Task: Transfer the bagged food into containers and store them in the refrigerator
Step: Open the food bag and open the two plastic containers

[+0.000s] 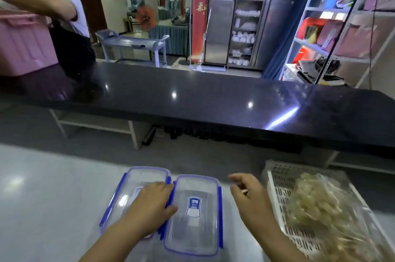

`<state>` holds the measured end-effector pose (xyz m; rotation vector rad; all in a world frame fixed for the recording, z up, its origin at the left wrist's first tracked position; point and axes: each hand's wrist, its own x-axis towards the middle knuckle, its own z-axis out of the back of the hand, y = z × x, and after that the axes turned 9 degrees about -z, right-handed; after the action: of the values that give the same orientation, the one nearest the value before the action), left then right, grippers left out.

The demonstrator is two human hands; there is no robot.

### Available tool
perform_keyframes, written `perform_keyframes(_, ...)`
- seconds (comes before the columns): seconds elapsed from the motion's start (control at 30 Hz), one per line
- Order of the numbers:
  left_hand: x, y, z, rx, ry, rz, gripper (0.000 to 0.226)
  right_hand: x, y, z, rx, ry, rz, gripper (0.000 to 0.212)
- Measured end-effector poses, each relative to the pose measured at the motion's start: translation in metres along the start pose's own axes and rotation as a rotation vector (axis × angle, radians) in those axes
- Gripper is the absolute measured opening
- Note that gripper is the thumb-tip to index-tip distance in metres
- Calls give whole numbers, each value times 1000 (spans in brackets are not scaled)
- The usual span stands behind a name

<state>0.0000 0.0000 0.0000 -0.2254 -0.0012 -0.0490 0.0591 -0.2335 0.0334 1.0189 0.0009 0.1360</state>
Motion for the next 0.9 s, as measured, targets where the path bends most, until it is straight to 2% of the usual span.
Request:
perform_keyframes(0.13,-9,-3,-26,86,89,40,72,-7,-36,-29,-53,208,-281,16)
perform_keyframes(0.2,-10,-7,-35,95,88,56,72,-9,-44,-38,-17,261,-365,23)
perform_keyframes(0.3,-8,-16,-41,92,67,75,71,-7,-50,-41,97,267,-442,16)
perform_keyframes(0.53,5,-33,-48,74,75,63,70,-5,-69,-27,106,251,-454,20)
perform_keyframes(0.7,9,-48,-45,80,26,65,71,-4,-77,-12,-44,275,-395,39)
perform_keyframes(0.8,16,-67,-35,36,-21,-34,66,-6,-72,3,-128,226,-316,41)
perform_keyframes(0.9,29,-89,-24,-56,-95,-142,58,-6,-63,25,-158,130,-185,32)
